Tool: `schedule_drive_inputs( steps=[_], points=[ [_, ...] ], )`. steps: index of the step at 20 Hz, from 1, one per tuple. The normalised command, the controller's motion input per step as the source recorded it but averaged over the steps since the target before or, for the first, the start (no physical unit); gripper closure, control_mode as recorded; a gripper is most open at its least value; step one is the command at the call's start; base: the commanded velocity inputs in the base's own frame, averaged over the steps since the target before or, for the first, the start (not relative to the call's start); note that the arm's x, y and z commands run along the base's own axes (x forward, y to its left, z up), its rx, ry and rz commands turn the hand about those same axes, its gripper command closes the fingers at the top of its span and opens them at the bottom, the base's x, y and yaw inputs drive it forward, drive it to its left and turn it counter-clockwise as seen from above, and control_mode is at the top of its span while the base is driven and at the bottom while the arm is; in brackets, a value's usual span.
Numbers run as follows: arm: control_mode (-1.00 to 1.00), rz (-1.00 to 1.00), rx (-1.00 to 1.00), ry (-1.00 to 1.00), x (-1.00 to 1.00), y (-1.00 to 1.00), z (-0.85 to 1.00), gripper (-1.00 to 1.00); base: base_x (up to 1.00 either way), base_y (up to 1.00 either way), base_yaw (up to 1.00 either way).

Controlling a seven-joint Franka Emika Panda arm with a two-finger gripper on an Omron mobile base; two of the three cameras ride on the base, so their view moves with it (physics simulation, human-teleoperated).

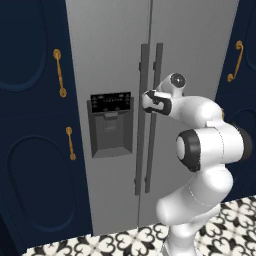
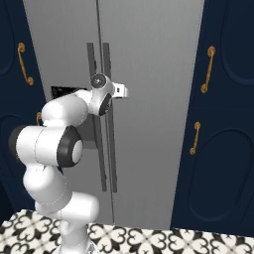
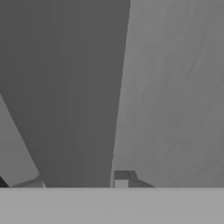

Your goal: Grab a lemon wedge from the fridge and one ice cube from the ice bowl, and put them in the glass of lemonade.

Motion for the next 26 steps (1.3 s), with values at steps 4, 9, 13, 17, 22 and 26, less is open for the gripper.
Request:
schedule_drive_inputs(
  steps=[4, 9, 13, 17, 22, 26],
  points=[
    [-1.00, -0.08, 0.08, 0.00, -0.15, -0.88, 0.00, 1.00, 0.00, 0.00, 0.00],
    [-1.00, -0.12, 0.15, 0.00, -0.74, -1.00, 0.01, 1.00, 0.00, 0.00, 0.00],
    [-1.00, -0.11, 0.17, 0.00, -0.95, -1.00, 0.19, 1.00, 0.00, 0.00, 0.00],
    [-1.00, -0.06, 0.09, 0.00, -0.94, -1.00, 0.34, 1.00, 0.00, 0.00, 0.00],
    [-1.00, 0.00, 0.00, 0.00, -0.86, -0.99, 0.53, 1.00, 0.00, 0.00, 0.00],
    [-1.00, 0.00, -0.01, 0.00, -0.55, -1.00, 0.46, 1.00, 0.00, 0.00, 0.00]
  ],
)
